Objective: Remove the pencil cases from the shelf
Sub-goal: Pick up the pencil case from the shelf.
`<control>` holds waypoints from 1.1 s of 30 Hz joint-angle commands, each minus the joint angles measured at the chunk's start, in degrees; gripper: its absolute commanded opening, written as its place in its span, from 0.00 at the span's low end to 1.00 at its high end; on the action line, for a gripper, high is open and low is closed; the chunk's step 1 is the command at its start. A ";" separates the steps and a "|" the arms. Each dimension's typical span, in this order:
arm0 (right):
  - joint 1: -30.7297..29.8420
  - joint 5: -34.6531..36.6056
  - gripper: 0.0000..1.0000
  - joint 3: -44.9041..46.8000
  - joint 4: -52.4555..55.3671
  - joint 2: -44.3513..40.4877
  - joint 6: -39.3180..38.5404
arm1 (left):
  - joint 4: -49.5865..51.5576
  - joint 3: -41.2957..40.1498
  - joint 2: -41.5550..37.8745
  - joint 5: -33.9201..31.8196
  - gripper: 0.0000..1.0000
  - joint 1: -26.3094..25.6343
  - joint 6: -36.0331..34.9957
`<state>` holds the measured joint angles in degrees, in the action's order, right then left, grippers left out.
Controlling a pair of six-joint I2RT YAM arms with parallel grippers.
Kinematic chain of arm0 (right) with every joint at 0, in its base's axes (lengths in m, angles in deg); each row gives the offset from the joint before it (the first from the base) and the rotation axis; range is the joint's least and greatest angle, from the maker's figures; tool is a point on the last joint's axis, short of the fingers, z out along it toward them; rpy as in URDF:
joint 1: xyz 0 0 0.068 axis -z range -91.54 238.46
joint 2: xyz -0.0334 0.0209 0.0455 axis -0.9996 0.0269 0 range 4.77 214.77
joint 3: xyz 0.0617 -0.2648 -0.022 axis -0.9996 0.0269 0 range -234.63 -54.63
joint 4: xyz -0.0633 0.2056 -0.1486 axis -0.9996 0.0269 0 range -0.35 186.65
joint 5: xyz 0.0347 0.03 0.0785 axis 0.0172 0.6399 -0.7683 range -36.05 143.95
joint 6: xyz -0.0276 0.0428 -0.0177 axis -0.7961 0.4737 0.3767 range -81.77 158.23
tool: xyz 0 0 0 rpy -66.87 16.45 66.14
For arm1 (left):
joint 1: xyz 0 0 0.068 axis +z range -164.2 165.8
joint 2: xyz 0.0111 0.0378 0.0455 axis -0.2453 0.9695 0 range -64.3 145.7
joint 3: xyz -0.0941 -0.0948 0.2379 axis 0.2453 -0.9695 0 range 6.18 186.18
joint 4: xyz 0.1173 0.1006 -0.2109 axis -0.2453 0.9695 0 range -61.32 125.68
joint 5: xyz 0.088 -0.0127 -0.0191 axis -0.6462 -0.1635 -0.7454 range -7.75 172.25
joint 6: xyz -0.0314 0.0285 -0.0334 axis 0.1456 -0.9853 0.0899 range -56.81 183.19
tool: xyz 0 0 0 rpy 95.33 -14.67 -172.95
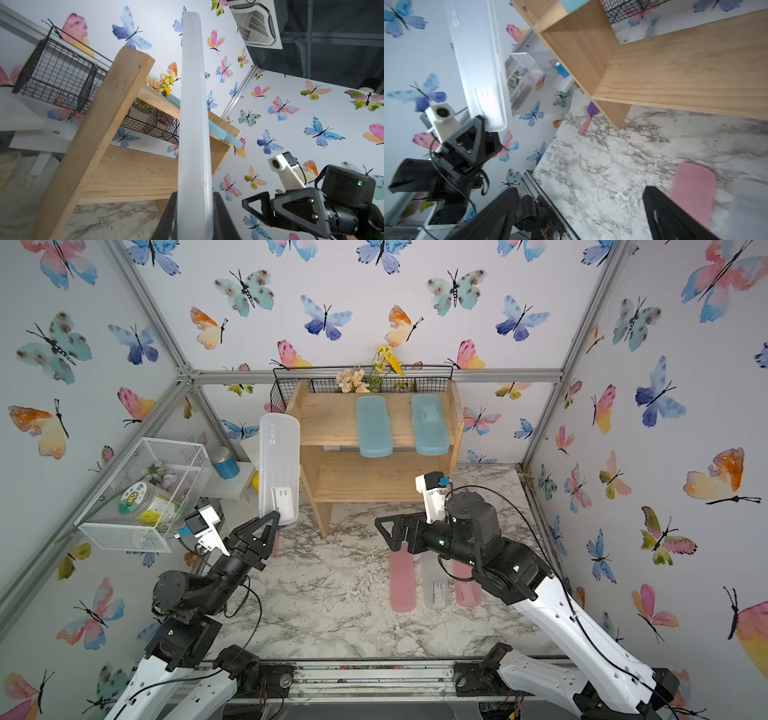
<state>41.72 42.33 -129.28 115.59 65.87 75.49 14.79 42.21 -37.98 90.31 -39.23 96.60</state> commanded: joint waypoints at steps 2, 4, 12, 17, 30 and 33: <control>-4.41 -5.24 0.99 -4.45 -12.03 7.73 3.55 | 3.18 -0.99 -3.21 -5.86 0.00 -0.43 -7.65; -6.52 -4.02 0.99 -9.01 -13.45 12.69 2.90 | 4.66 -0.72 -3.80 -7.40 0.00 -0.39 -8.32; -14.28 3.03 0.99 -25.86 -13.25 29.80 -1.75 | 7.40 0.84 -3.21 -8.13 0.02 -0.43 -7.81; -15.40 5.65 0.99 -28.35 -15.73 34.21 -1.92 | 8.25 1.02 -3.61 -8.29 0.02 -0.47 -7.40; -15.41 7.79 0.99 -37.54 -14.49 42.49 -3.33 | 8.79 0.14 -3.92 -8.06 0.02 -0.38 -6.25; -15.48 7.66 0.99 -40.36 -13.23 44.54 -3.49 | 8.85 -0.08 -3.96 -8.10 0.02 -0.46 -6.16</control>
<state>26.33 48.54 -166.79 101.62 108.78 73.06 25.19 41.32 -41.08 83.51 -39.45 90.41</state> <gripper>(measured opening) 0.991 0.211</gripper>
